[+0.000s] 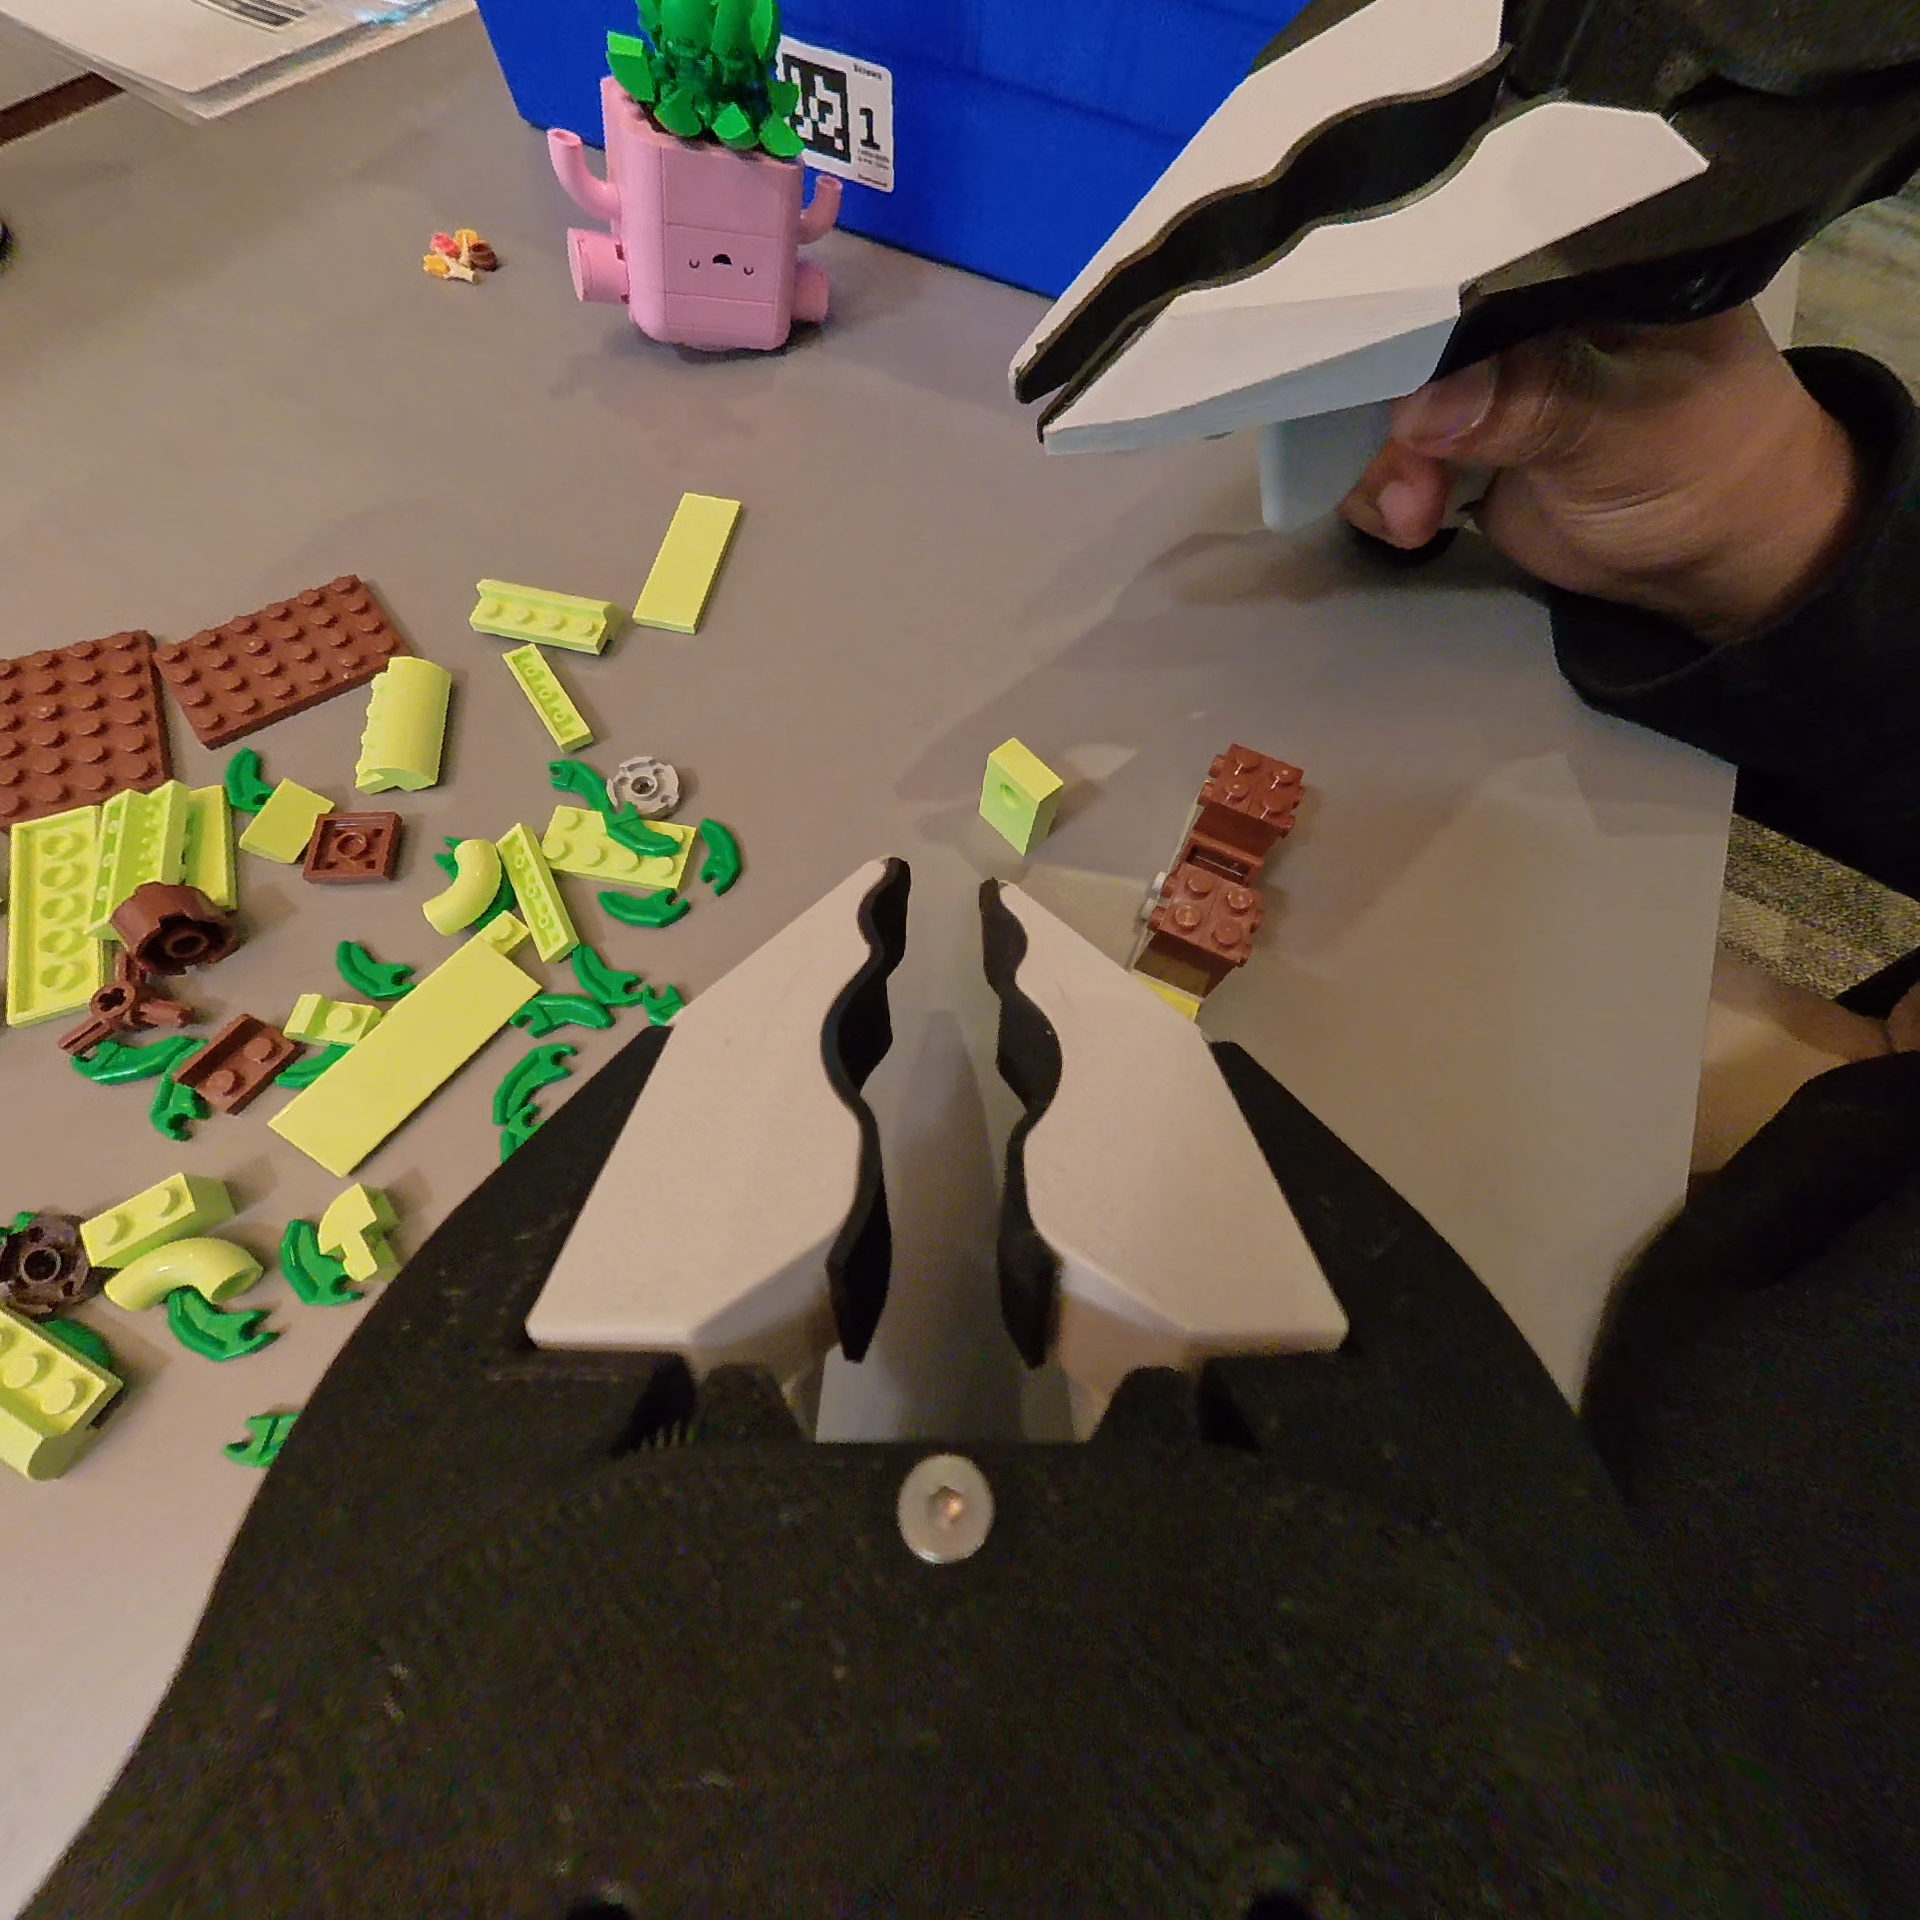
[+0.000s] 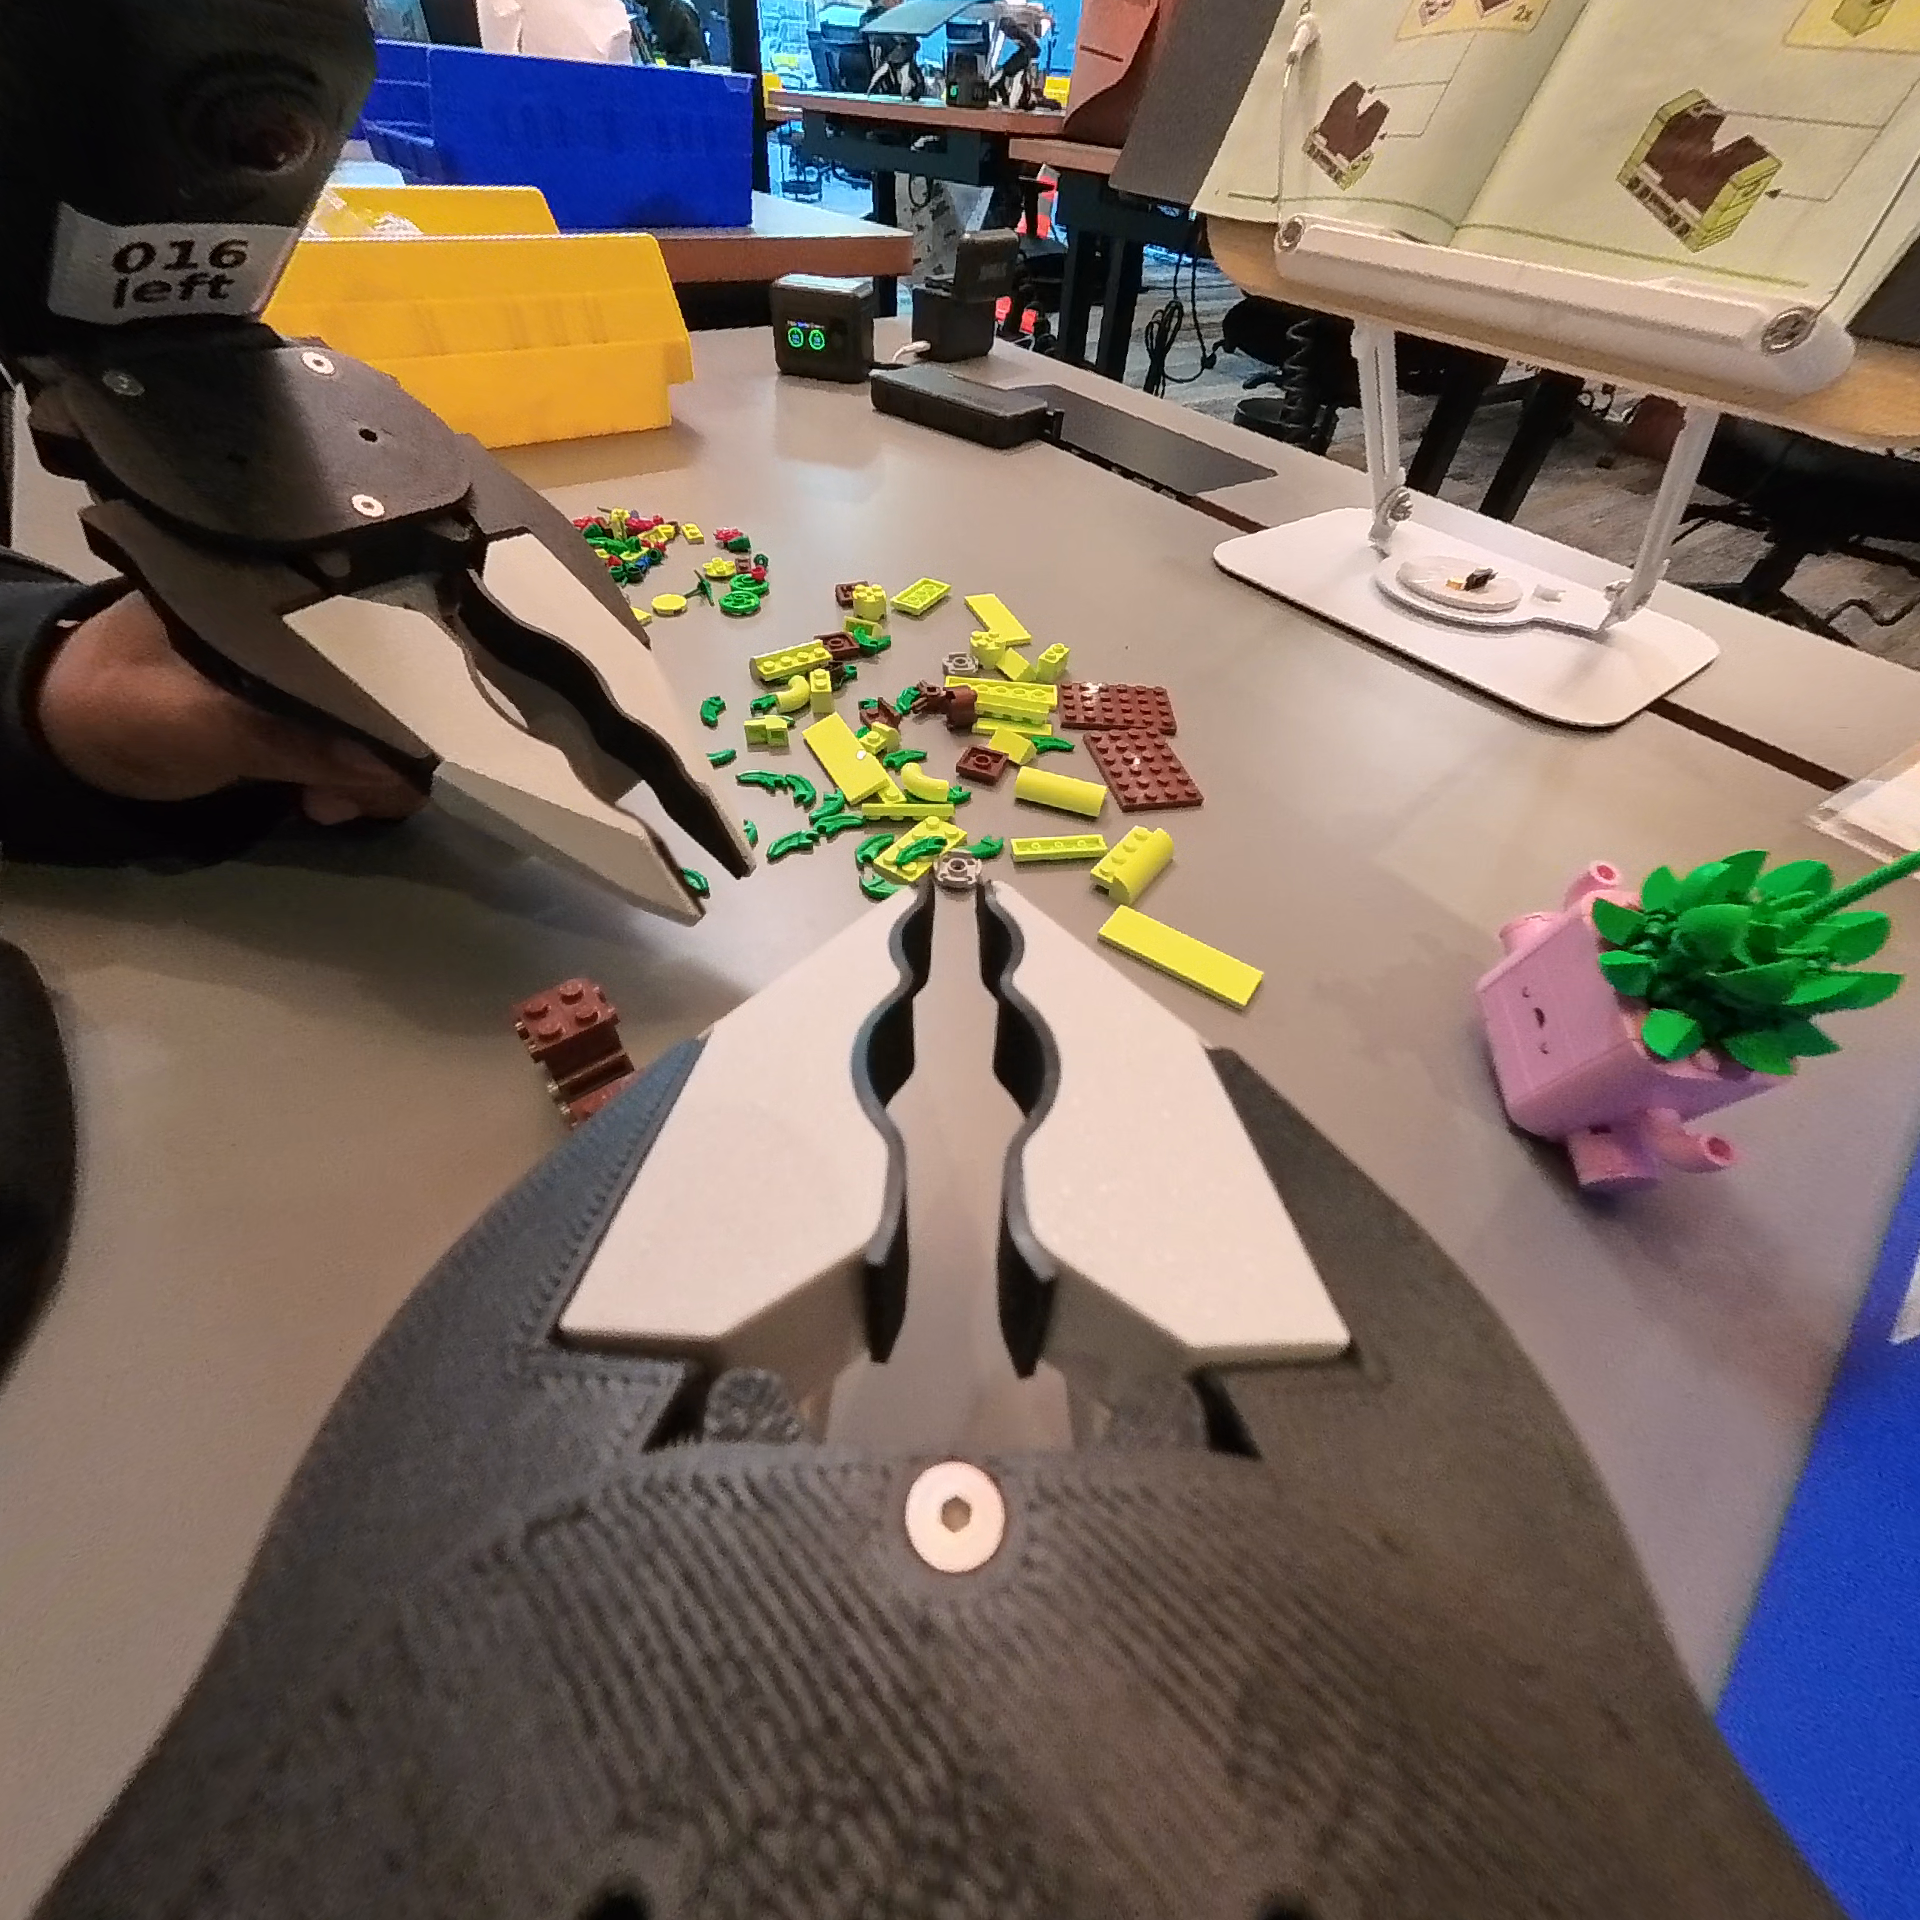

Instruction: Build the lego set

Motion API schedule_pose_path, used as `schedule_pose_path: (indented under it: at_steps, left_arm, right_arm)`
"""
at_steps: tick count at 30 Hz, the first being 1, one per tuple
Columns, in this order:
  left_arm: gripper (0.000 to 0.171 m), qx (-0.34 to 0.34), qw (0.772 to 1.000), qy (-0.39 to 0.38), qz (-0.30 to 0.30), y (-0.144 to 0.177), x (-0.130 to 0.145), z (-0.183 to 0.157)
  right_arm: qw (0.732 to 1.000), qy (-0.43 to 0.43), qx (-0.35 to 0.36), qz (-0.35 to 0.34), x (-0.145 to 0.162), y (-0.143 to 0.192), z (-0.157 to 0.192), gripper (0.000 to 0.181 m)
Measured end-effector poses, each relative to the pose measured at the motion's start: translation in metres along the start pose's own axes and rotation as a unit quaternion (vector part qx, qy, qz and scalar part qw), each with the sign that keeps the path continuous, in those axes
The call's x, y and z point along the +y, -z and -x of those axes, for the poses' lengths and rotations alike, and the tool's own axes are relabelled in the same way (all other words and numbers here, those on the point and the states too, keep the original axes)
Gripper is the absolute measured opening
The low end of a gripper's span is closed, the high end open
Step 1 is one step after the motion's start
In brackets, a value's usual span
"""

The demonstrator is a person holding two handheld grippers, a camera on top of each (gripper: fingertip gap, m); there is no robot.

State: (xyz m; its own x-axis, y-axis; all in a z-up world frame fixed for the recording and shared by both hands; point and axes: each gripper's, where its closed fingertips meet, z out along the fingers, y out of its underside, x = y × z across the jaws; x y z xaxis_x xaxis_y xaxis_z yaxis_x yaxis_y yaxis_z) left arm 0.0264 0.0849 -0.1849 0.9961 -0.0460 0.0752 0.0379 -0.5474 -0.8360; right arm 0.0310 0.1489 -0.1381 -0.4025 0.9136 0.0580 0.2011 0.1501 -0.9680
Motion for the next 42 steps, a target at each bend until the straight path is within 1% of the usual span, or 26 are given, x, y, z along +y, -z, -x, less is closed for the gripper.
schedule_pose_path:
  at_steps: [20,42]
  left_arm:
    - [0.014,0.006,1.0,0.001,0.002,-0.0006,0.0005,-0.0013]
    - [0.009,0.003,1.0,-0.005,0.007,-0.0018,0.0019,-0.0017]
  right_arm:
    - [1.0,0.013,0.001,0.013,0.0029,-0.003,0.0022,0.007]
    - [1.0,0.012,0.001,0.012,0.0027,-0.0028,0.0024,0.007]
